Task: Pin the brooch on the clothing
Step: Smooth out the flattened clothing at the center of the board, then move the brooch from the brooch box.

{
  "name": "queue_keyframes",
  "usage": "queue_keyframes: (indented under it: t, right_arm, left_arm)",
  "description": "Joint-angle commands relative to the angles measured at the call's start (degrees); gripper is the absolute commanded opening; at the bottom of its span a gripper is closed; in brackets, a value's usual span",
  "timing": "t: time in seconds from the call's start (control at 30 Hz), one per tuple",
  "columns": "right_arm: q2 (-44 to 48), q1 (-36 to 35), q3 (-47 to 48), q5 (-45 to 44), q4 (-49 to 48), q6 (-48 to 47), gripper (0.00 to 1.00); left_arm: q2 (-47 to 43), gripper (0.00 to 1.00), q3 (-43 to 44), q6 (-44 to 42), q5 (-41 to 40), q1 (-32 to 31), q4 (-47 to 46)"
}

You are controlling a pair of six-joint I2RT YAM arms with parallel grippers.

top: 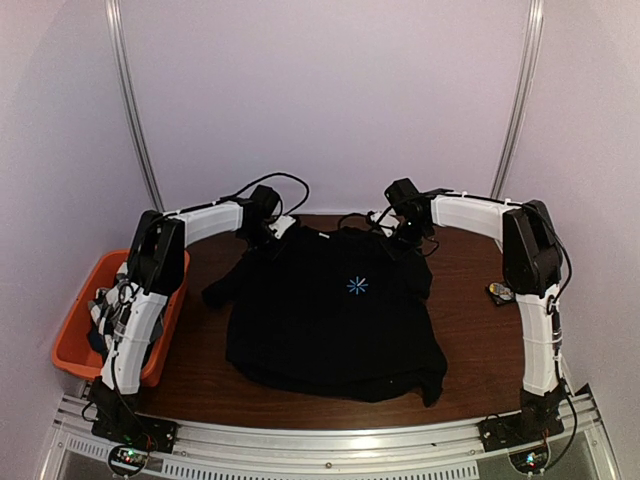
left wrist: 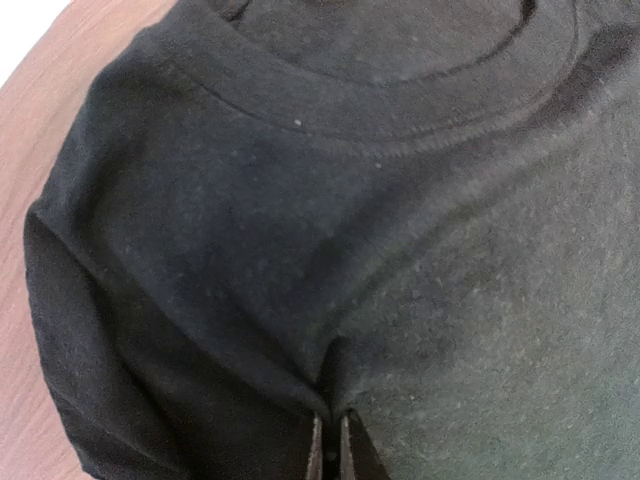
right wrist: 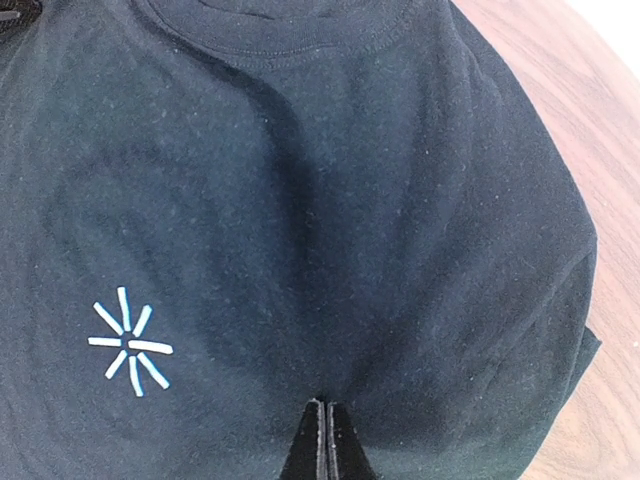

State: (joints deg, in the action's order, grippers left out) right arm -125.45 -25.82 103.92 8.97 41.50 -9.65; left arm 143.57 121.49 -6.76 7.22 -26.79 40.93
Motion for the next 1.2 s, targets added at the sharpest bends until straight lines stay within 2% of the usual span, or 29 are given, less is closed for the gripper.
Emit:
queue_keyframes:
  t: [0.0,0.27,0.5,0.73,1.0,1.17]
  right_arm:
    - [1.1,0.3,-0.5,-0.3,0.6,0.6,0.00]
    - [2.4,0.1,-0.8,0.7,1.3,0.7,0.00]
    - [5.3,-0.4,-6.1,-0.7,0.6,1.0,0.00]
    - [5.1,-1.2,-10.1,-0.9,-1.2,1.7,0.00]
    - [5.2,-2.3,-10.3,-2.1,-3.6,3.1,0.00]
    - [5.4,-2.5,-10.2,-3.1,-3.6,3.5,0.06]
  left_arm:
    - [5.0,0.00,-0.4,1.6,-2.2,-0.3,6.4]
    - [-3.5,0.00,-2.3,4.4,-5.7,-0.3,5.1]
    - [-15.1,0.00,-11.9,7.4,-11.8,-0.3,3.7]
    - [-16.3,0.00,-17.1,9.8,-13.5,-2.1,4.1]
    - [-16.2,0.00,-20.5,12.0,-14.6,-3.9,2.9]
    - [-17.4,0.00,-20.1,13.4,-16.2,-3.9,2.3]
